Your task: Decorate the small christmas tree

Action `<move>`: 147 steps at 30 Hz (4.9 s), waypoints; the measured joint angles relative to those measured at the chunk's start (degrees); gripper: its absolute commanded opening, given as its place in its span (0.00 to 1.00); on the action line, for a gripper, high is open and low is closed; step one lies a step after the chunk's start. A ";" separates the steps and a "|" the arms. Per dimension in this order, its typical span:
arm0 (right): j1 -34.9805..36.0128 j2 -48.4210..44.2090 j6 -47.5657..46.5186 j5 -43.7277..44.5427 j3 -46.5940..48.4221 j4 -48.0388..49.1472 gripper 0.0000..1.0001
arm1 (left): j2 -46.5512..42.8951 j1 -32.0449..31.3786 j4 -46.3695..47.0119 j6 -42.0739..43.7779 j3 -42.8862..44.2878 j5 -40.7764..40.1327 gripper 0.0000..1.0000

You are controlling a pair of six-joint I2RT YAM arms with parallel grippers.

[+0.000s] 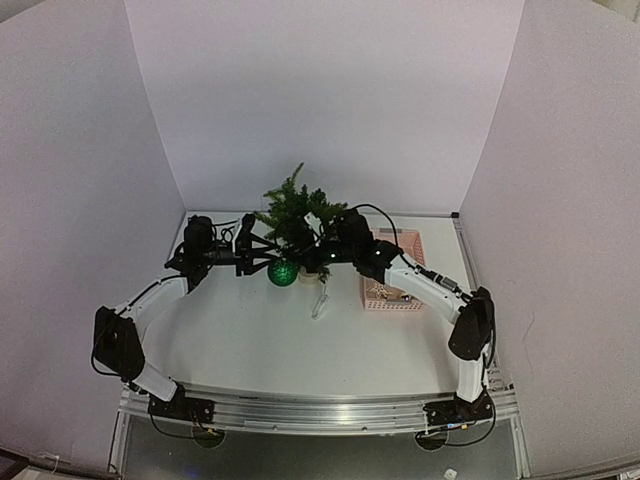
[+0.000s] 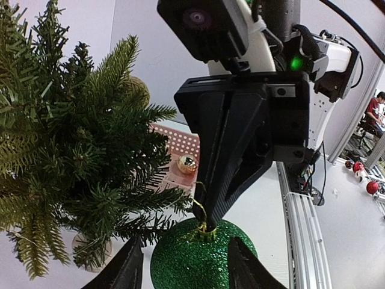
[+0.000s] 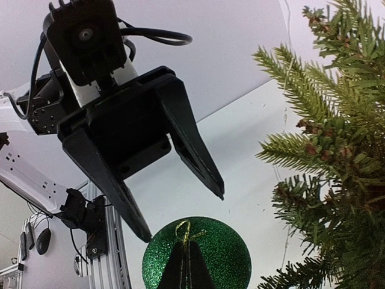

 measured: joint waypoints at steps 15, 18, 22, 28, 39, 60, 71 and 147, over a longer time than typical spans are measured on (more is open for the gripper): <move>-0.88 3.62 1.19 2.06 2.68 -0.06 0.00 | 7.60 0.80 13.43 -14.23 1.03 0.13 0.47; -1.04 4.06 1.87 2.64 3.73 0.04 0.00 | 7.85 1.10 13.80 -14.61 1.07 -0.03 0.41; -1.08 4.16 2.63 3.29 3.77 0.03 0.00 | 7.85 1.33 14.30 -15.28 1.07 -0.06 0.33; -1.14 4.22 2.80 3.69 4.18 0.00 0.00 | 8.07 1.34 15.72 -16.04 1.11 -0.10 0.31; -1.14 6.09 2.84 3.69 5.83 -0.02 0.00 | 9.05 1.34 16.82 -17.19 1.14 0.60 0.28; -1.32 6.25 2.72 2.50 6.34 0.00 0.00 | 9.16 1.37 19.21 -18.43 1.14 2.21 0.25; -2.31 6.25 1.28 -0.93 6.34 0.00 0.00 | 9.49 2.05 20.64 -21.40 1.85 5.57 0.30; -2.21 6.25 6.72 -0.28 4.17 0.87 0.28 | 7.14 0.18 1.91 -9.86 7.82 -1.27 0.00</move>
